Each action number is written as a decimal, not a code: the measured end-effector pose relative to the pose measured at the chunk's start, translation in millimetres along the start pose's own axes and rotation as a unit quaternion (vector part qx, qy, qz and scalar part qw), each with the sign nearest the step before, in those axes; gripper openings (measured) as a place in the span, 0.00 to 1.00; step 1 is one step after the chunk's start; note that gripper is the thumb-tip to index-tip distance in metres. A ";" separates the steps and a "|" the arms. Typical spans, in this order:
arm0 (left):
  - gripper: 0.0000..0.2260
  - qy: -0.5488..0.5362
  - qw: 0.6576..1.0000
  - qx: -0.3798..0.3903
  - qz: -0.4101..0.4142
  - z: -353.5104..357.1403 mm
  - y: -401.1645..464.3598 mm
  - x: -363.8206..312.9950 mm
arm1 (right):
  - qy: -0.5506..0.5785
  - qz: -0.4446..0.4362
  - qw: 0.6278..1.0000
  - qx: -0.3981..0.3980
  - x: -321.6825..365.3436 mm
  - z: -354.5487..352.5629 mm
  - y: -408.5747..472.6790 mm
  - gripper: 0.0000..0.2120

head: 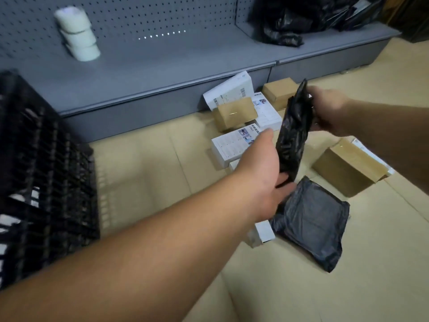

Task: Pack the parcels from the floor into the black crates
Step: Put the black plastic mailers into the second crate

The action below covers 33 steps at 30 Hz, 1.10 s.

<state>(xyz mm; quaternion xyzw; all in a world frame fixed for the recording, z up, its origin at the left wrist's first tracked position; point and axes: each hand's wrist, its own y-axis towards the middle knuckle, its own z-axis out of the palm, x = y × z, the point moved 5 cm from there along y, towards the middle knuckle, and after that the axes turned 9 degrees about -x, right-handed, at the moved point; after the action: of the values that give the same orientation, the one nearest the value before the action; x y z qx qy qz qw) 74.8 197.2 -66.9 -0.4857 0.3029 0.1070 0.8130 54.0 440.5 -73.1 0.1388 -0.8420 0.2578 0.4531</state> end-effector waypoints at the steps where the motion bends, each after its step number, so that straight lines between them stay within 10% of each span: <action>1: 0.22 0.008 1.000 -0.012 0.021 -7.6 -1.7 -11.7 | 0.037 -0.012 0.999 -0.004 9.5 7.7 -2.7 0.21; 11: 0.17 0.028 0.957 -0.190 0.216 -147.5 -37.8 -126.6 | 0.296 -0.037 0.951 0.078 80.4 95.1 -69.1 0.28; 33: 0.16 0.088 0.827 -0.406 0.379 -420.1 -172.4 -257.1 | 0.288 -0.057 0.869 0.398 204.6 278.1 -278.0 0.24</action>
<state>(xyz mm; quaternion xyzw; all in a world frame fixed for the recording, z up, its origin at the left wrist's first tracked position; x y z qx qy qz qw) -211.7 -218.0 66.6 -0.6265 0.4626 0.4765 0.4080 -121.1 54.4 56.5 0.2742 -0.4906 0.5735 0.5959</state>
